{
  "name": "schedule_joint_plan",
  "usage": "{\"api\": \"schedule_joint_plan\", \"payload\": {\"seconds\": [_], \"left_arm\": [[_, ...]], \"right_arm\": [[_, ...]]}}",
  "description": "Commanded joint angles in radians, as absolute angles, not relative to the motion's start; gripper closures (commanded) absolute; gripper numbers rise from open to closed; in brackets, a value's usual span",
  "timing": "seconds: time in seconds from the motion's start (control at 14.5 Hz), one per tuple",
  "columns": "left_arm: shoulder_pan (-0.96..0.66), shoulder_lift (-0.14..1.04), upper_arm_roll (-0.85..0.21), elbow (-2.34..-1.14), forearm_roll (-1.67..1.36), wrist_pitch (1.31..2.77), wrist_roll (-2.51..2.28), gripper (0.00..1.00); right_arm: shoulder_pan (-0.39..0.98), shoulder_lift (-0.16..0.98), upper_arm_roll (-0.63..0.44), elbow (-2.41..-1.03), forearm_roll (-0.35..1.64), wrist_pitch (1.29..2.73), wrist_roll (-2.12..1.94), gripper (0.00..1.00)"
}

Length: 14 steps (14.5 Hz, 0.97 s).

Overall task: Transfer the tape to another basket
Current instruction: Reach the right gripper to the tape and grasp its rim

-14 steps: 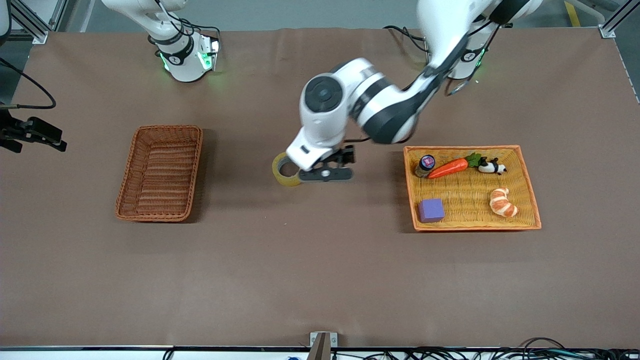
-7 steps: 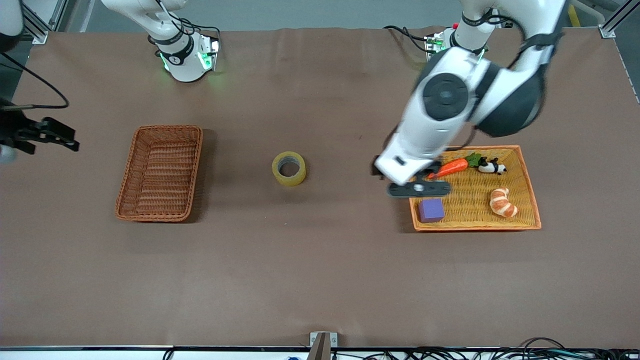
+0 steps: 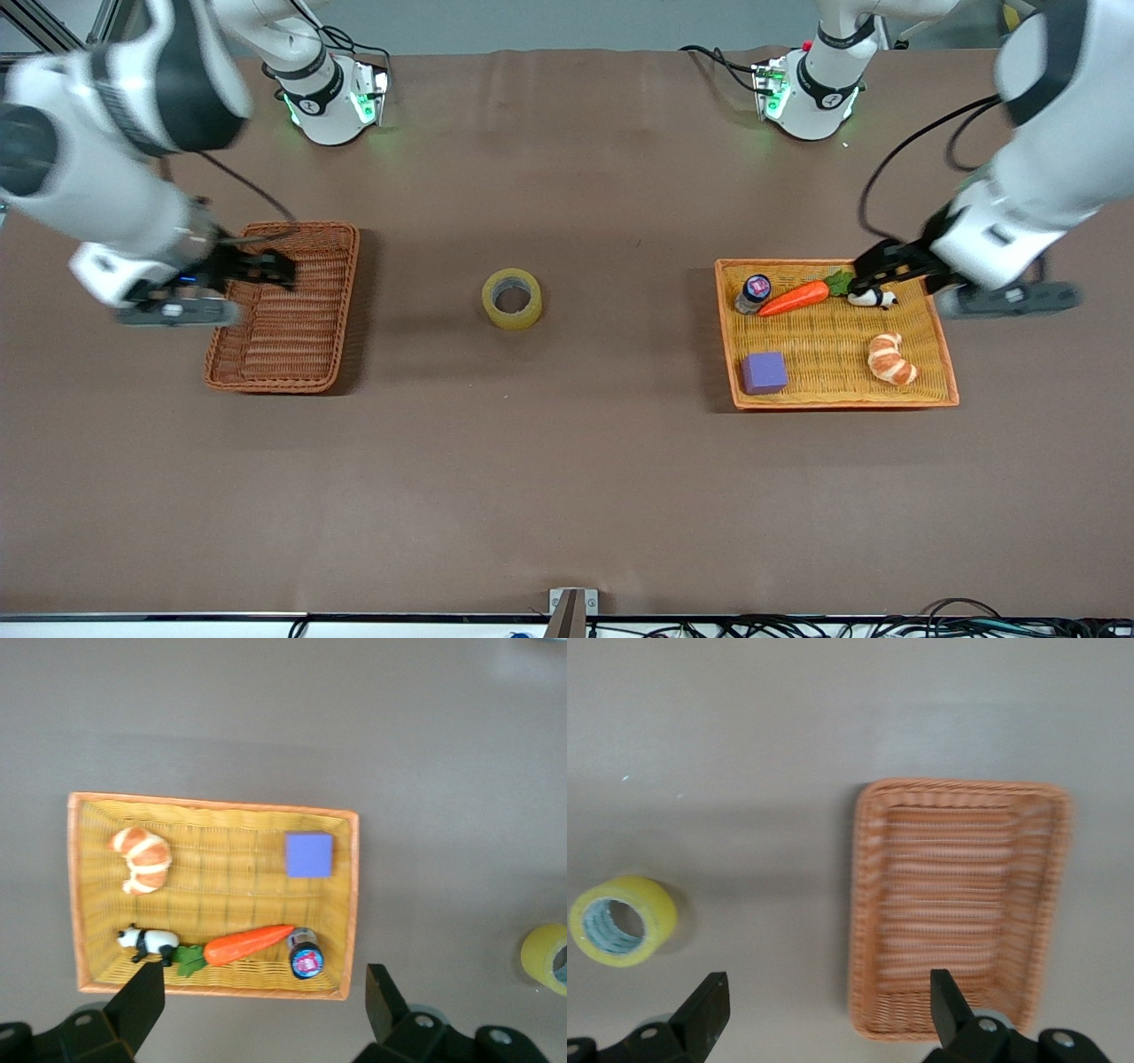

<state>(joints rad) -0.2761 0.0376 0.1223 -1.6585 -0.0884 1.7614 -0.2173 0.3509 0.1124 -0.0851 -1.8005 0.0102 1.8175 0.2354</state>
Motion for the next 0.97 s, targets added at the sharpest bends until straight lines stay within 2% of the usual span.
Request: {"api": "schedule_joint_plan", "payload": {"seconds": [0.0,0.34,0.48,0.76,0.9], "left_arm": [[-0.244,-0.046,0.121,-1.73,-0.069,1.772,-0.177,0.0],[-0.209,-0.101,0.117,-1.75,0.004,1.726,-0.043,0.0],[-0.204,-0.117,0.109,-1.747,0.006,1.709,-0.043,0.0],[-0.028,-0.137,-0.096,-1.766,0.003,1.689,-0.048,0.0],[0.006,-0.133,-0.14,-1.772,0.003,1.695,-0.057,0.0]], "right_arm": [[0.405,0.184,-0.033,-1.819,0.014,1.908,0.348,0.0],[0.413,0.369,0.136,-1.827,0.009,2.127,0.595,0.0],[0.422,0.422,0.17,-1.832,0.003,2.19,0.632,0.0],[0.459,0.442,0.181,-1.995,0.0,2.411,0.63,0.0],[0.465,0.457,0.193,-2.029,-0.002,2.451,0.63,0.0]]}}
